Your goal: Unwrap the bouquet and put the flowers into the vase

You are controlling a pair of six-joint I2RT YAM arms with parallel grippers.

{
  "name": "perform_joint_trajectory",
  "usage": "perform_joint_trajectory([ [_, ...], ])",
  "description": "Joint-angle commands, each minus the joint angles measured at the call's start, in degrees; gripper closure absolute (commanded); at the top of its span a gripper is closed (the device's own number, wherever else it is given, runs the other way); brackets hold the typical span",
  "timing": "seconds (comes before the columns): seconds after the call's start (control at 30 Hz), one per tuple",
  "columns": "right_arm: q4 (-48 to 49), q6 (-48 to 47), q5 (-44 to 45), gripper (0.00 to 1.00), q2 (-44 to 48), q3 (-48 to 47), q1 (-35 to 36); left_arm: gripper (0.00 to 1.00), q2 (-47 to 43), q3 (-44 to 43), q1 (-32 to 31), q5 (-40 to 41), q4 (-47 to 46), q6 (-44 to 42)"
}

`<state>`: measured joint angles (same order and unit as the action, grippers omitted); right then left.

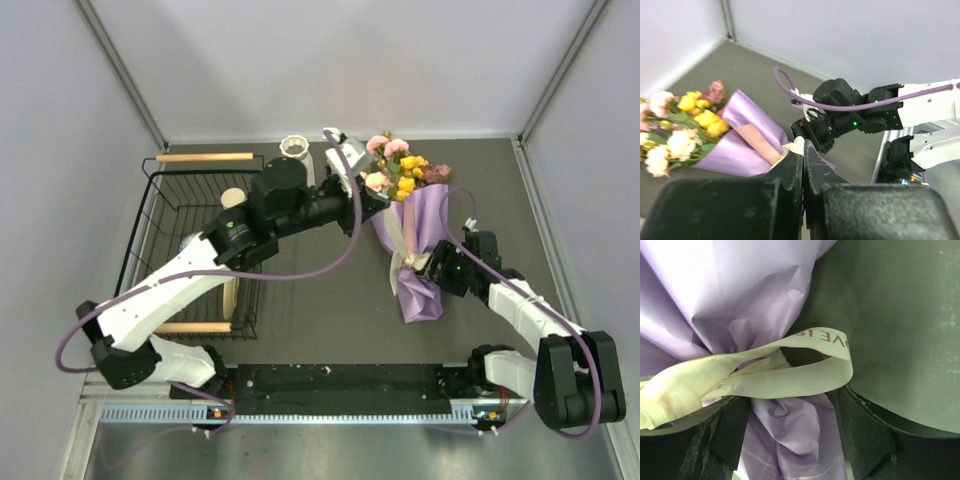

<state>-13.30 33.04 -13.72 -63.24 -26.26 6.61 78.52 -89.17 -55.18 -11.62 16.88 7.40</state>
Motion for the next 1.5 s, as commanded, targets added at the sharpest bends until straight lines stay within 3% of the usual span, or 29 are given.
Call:
perform_joint_trajectory([
  [0.0, 0.29, 0.19, 4.05, 0.31, -1.88, -1.51, 0.33, 1.0, -6.53, -2.24, 0.07, 5.63, -1.94, -6.69],
  [0.3, -0.06, 0.27, 4.75, 0.3, -2.41, -1.86, 0.33, 1.0, -17.17, 0.31, 0.07, 25.39, -1.42, -18.64],
  [0.63, -0.76, 0.45, 5.72, 0.3, -3.29, -2.39, 0.33, 1.0, -22.8, 0.48, 0.07, 37.17, 0.08, -27.07],
  [0.77, -1.03, 0.45, 5.54, 0.3, -3.11, -2.48, 0.33, 1.0, -23.77, 1.8, 0.16, 49.9, -1.5, -29.19],
  [0.9, -1.64, 0.01, 3.0, 0.28, -1.63, -3.44, 0.33, 1.0, -22.1, 6.17, 0.07, 53.53, 2.17, -25.08],
  [1.03, -3.75, -0.08, 0.54, 0.25, 3.38, -5.29, 0.24, 1.0, -19.64, 16.19, 0.42, 49.08, 5.26, -8.16],
  [1.13, -6.73, -0.6, 0.01, 0.23, 7.69, -7.57, 0.33, 1.0, -16.84, 24.37, 1.04, 40.81, 5.0, 2.32],
  [1.27, -7.79, -3.32, -4.03, 0.2, 10.59, -11.08, 2.26, 1.0, -12.35, 30.62, 1.13, 35.1, 3.6, 9.47],
  [1.3, -7.62, -4.98, -3.6, 0.19, 10.25, -11.79, 5.75, 1.0, -11.56, 31.15, 1.13, 33.95, 3.25, 10.43],
  [1.47, -9.46, -8.6, 6.66, 0.21, 4.89, -17.84, 16.32, 1.0, -11.54, 33.96, 1.13, 30.25, 0.0, 11.5],
])
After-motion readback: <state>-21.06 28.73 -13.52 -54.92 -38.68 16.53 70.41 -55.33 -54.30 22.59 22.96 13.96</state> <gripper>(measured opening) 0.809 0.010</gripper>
